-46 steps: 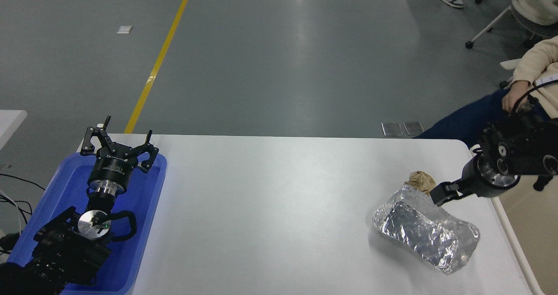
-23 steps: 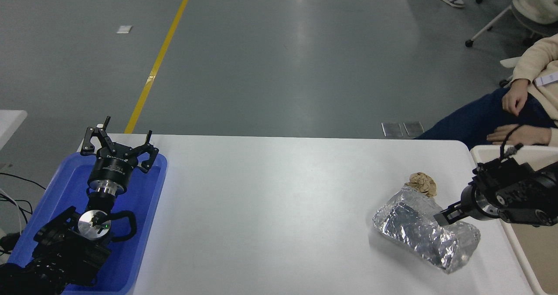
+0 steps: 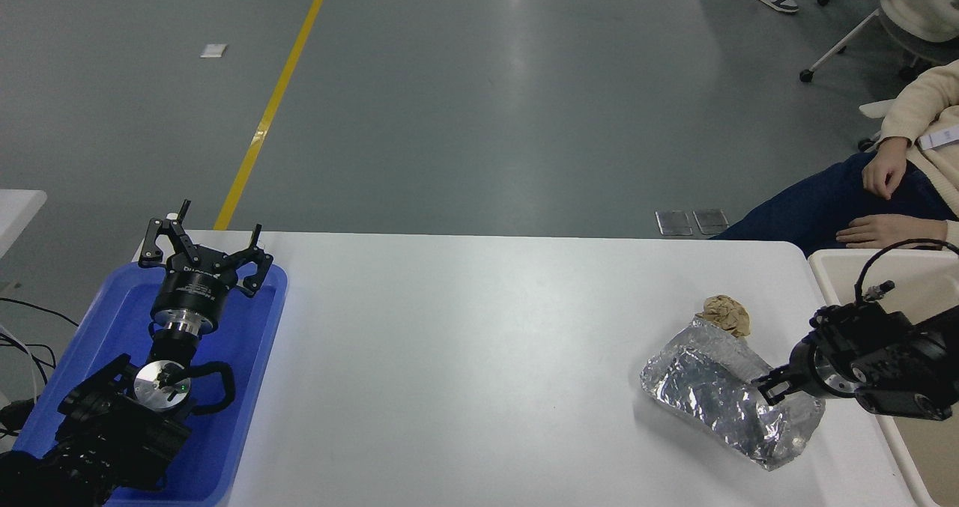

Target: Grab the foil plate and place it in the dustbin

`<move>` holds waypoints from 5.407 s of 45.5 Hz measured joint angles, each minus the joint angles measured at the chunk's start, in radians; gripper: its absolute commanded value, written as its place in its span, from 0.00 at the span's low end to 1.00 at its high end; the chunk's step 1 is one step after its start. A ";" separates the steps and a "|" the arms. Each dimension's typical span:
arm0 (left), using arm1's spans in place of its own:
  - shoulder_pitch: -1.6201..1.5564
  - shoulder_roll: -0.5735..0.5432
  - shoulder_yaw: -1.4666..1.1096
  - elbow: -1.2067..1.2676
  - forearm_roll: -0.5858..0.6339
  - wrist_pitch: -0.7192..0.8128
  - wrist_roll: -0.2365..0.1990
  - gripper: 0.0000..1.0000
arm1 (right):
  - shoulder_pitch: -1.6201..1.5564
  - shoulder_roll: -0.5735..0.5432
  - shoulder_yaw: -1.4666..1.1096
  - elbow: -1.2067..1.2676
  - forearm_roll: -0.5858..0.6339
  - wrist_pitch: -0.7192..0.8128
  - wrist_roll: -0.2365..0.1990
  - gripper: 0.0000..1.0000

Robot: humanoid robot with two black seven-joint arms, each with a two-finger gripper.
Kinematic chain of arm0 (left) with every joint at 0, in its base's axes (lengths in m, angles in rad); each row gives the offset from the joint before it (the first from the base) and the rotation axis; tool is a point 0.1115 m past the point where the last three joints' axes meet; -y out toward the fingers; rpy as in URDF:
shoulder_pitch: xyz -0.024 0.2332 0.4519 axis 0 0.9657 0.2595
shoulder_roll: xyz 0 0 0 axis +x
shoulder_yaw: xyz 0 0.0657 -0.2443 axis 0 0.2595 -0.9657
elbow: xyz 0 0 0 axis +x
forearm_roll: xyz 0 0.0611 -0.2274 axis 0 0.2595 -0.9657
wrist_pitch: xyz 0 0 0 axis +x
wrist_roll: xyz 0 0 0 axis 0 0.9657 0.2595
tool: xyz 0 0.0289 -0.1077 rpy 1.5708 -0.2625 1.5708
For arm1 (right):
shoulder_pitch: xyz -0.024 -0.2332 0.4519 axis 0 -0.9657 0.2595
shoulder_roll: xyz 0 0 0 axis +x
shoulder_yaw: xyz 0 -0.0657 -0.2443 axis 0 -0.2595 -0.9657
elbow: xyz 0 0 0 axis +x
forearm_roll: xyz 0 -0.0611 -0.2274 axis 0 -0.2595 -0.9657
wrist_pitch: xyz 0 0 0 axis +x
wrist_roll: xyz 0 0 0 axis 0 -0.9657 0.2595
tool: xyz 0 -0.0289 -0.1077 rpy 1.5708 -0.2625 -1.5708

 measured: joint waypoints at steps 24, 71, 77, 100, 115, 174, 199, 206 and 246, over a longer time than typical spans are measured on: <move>-0.001 0.000 0.000 -0.001 0.000 0.000 0.000 1.00 | 0.004 -0.022 0.013 0.038 0.087 0.007 0.005 0.00; 0.000 0.000 0.000 -0.001 0.002 0.000 0.001 1.00 | 0.782 -0.175 -0.090 0.446 0.449 0.728 0.011 0.00; 0.000 0.000 0.000 -0.001 0.002 0.000 0.001 1.00 | 0.881 -0.180 -0.106 0.450 0.491 0.755 0.010 0.00; 0.000 0.000 0.000 0.000 0.002 0.000 0.001 1.00 | 1.229 -0.171 -0.247 0.470 0.597 0.785 0.010 0.00; 0.000 0.000 0.000 -0.001 0.002 0.000 0.001 1.00 | 1.278 -0.179 -0.309 0.474 0.608 0.787 0.009 0.00; 0.001 0.000 0.000 -0.001 0.002 0.000 0.001 1.00 | 0.575 -0.605 -0.399 0.088 0.714 0.364 0.006 0.00; 0.001 0.000 0.000 -0.001 0.002 0.000 0.000 1.00 | -0.347 -0.350 0.273 -0.680 0.730 0.271 -0.011 0.00; 0.000 0.000 0.000 -0.001 0.002 0.000 0.000 1.00 | -0.446 -0.292 0.314 -0.799 0.734 0.224 -0.016 0.00; 0.001 0.000 0.000 0.000 0.001 0.000 0.000 1.00 | -0.605 -0.162 0.407 -0.948 0.741 -0.058 -0.017 0.97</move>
